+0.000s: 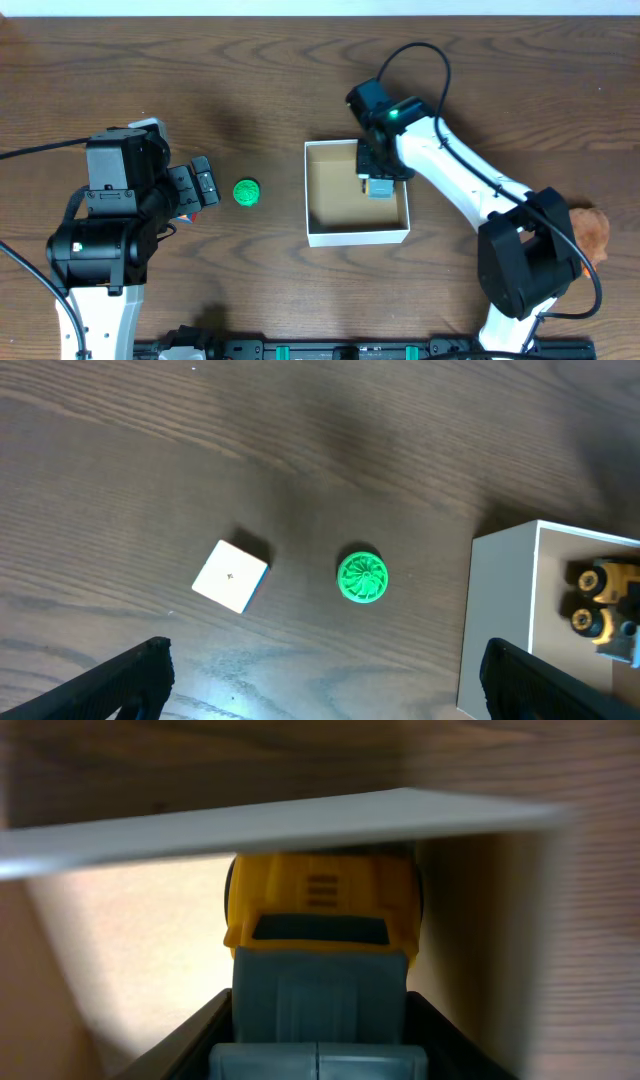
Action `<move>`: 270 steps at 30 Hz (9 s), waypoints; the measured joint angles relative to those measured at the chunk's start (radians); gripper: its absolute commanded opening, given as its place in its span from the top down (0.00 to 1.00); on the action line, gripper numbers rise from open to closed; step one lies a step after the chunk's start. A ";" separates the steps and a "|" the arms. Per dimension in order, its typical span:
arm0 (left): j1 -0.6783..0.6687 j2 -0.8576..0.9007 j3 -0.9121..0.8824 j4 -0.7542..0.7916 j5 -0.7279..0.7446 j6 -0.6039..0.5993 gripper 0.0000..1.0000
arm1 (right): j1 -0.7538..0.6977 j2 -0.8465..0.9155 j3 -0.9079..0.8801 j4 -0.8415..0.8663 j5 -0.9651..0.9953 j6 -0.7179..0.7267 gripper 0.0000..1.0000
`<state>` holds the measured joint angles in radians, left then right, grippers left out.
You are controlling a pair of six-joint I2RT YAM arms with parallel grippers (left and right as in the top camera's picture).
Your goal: Pack container
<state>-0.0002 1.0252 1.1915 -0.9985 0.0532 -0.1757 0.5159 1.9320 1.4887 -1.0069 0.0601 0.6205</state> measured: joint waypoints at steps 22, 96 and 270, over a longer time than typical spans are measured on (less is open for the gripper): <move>0.000 0.000 0.000 0.000 0.000 0.000 0.02 | 0.018 -0.003 0.050 -0.054 0.028 -0.067 0.15; 0.000 0.000 0.000 -0.008 0.000 0.000 0.02 | -1.077 -0.348 -0.354 0.124 -0.148 -0.561 0.99; 0.247 0.833 0.003 -0.010 0.053 0.228 0.86 | -0.713 -0.473 -0.042 -0.201 0.037 -0.220 0.01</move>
<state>0.2470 1.8580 1.1946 -1.0088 0.1062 0.0525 -0.1970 1.4586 1.4471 -1.2079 0.0971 0.4007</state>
